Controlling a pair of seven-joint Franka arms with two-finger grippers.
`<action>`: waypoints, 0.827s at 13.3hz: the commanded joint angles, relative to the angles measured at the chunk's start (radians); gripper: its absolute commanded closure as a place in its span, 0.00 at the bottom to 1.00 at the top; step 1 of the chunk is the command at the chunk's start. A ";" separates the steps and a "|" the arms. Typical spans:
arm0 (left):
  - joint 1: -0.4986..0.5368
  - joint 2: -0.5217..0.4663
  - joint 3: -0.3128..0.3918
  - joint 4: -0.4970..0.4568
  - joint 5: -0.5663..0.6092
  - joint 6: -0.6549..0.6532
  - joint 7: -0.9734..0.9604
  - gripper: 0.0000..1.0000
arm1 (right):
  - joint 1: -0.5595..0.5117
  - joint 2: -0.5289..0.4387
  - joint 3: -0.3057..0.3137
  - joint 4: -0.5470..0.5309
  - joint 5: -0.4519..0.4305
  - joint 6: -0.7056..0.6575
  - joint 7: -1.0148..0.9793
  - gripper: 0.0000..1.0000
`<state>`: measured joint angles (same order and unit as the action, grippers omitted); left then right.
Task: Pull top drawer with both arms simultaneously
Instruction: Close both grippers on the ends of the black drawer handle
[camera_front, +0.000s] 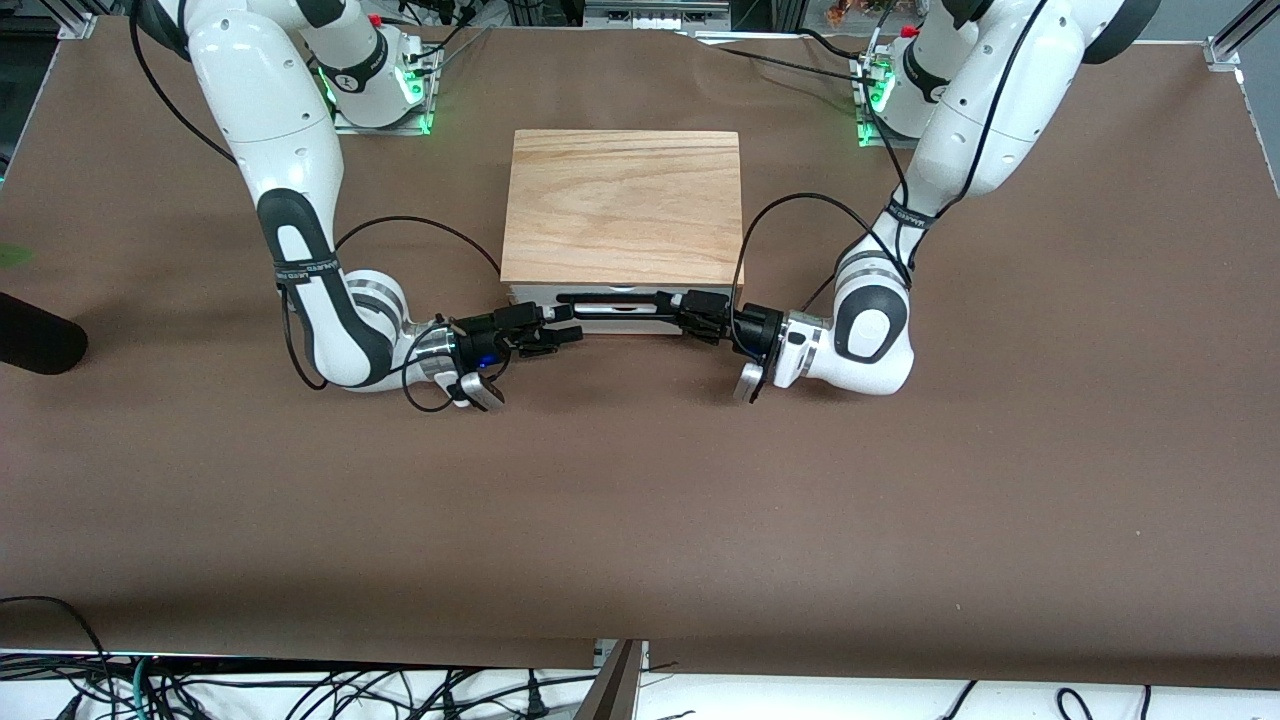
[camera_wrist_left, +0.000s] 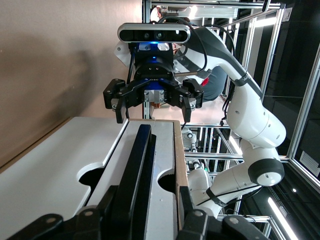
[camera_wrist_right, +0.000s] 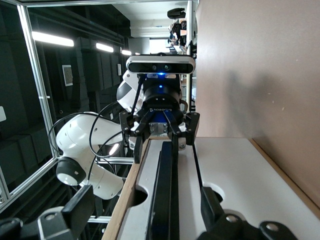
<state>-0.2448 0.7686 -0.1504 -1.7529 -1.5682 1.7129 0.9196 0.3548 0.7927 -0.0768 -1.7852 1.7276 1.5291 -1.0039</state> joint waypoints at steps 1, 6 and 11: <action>0.018 -0.005 -0.008 -0.002 -0.033 -0.010 0.022 0.48 | 0.024 0.020 0.000 0.012 0.030 0.014 -0.027 0.19; 0.019 0.020 -0.006 0.000 -0.030 -0.010 0.035 0.53 | 0.018 0.020 -0.005 -0.017 0.018 0.003 -0.058 0.46; 0.019 0.026 -0.008 0.004 -0.030 -0.012 0.032 0.89 | 0.015 0.008 -0.006 -0.072 -0.005 -0.018 -0.119 0.46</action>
<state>-0.2326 0.7866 -0.1503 -1.7529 -1.5683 1.7145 0.9208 0.3708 0.8166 -0.0822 -1.8178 1.7337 1.5261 -1.0780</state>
